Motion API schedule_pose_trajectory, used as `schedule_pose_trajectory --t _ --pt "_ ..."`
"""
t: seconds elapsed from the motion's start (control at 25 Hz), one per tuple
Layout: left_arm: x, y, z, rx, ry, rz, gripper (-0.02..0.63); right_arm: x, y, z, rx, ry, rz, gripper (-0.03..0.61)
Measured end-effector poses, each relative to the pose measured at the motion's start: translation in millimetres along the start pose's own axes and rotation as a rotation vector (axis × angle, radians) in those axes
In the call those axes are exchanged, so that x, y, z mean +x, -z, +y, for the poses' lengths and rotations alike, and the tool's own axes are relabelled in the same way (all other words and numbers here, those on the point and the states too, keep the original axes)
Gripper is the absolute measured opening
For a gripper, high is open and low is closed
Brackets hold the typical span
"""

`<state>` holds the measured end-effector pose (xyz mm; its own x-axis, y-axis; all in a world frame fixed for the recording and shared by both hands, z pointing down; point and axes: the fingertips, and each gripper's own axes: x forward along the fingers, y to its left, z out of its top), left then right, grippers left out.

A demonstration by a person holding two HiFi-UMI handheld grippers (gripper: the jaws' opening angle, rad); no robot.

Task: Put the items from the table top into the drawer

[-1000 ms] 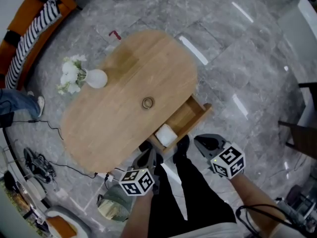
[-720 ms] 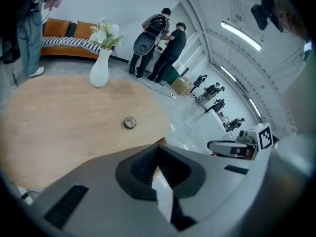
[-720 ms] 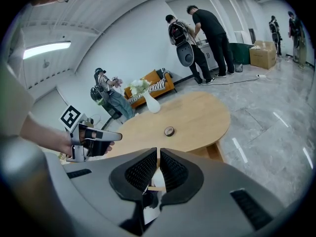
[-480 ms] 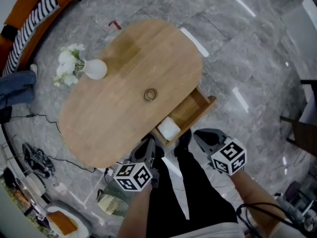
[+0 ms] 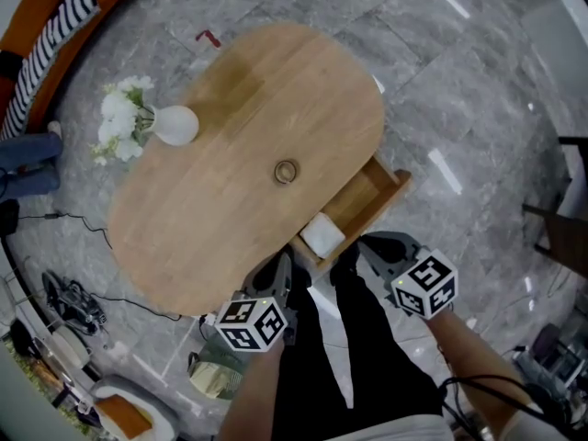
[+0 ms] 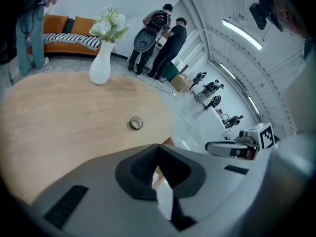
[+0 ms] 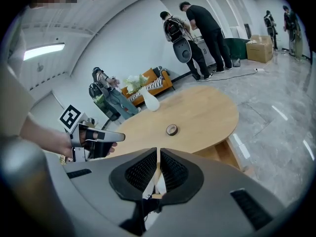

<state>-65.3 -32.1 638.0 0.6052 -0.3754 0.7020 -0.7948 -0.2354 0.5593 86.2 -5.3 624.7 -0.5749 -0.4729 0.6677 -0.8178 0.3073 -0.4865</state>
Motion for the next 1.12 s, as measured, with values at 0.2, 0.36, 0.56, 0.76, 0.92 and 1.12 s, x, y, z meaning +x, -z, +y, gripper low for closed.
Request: schedule_pose_trajectory --t 0.2,0.36,0.56,0.76,0.92,1.12 --pt "2.7 -8.9 15.2 0.023 0.003 0.018 0.002 24.6 -7.8 9.4 0.013 -0.001 -0.004 0.042" --pt "4.2 -15.2 28.2 0.024 0.008 0.032 0.002 46.8 -14.4 20.1 0.007 -0.012 0.004 0.043" --pt "12.3 -23.4 49.4 0.033 0.005 0.054 0.002 74.5 -28.1 26.6 0.007 -0.022 0.007 0.043" --pt "25.1 -32.1 62.7 0.062 0.007 0.082 0.002 91.5 -36.9 28.6 0.022 -0.019 0.001 0.043" --pt "38.2 -37.8 71.0 0.07 0.001 0.105 0.003 99.6 -35.2 27.4 0.044 -0.015 0.005 0.043" --pt "61.3 -42.5 77.4 0.094 -0.004 0.142 0.009 105.9 -29.3 26.4 0.046 -0.021 0.02 0.043"
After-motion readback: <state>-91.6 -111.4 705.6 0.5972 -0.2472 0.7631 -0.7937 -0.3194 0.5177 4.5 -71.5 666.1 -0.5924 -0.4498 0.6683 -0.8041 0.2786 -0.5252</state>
